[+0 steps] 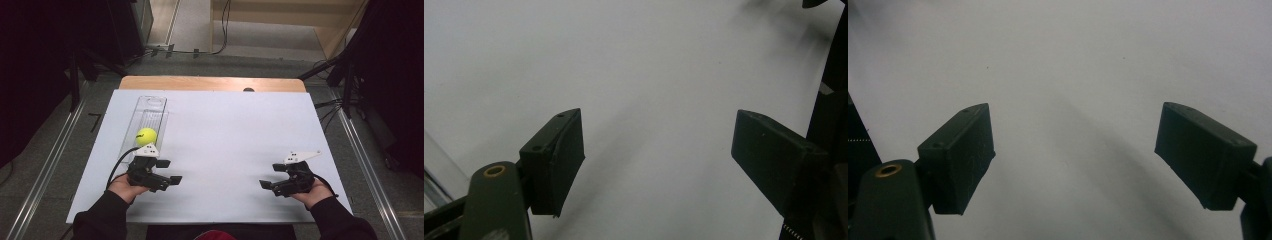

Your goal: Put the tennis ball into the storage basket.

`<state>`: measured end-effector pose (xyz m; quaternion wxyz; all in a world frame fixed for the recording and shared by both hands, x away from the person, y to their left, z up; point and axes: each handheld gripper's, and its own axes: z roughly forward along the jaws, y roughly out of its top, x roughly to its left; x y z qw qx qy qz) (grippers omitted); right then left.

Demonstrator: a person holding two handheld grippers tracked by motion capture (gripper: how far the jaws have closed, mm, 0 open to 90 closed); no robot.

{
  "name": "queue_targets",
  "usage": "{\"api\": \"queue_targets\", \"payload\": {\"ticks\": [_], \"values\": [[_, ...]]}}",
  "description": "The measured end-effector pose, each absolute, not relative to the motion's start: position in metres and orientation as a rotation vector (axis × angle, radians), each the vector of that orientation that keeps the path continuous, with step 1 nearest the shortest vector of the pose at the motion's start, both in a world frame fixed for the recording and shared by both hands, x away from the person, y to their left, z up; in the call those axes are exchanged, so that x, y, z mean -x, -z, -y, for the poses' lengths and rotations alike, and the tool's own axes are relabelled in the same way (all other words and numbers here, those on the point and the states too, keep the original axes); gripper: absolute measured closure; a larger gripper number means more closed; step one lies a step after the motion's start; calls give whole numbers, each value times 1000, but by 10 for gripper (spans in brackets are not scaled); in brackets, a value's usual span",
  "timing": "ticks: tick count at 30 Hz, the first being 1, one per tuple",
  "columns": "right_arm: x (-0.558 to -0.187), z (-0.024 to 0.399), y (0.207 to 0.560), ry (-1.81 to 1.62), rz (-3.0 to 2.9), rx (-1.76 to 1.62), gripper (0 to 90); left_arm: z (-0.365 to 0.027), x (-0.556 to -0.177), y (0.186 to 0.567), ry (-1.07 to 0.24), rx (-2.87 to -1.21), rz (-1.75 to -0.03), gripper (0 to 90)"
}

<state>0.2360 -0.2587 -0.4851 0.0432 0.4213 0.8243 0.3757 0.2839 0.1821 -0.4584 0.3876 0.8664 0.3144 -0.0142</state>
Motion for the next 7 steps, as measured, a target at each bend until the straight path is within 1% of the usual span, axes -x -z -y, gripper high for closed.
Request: {"api": "queue_targets", "payload": {"ticks": [7], "values": [[-236,259,485,-1148,-2524,-1287,139,-182,-284,458,40,-2201,-803,217]]}}
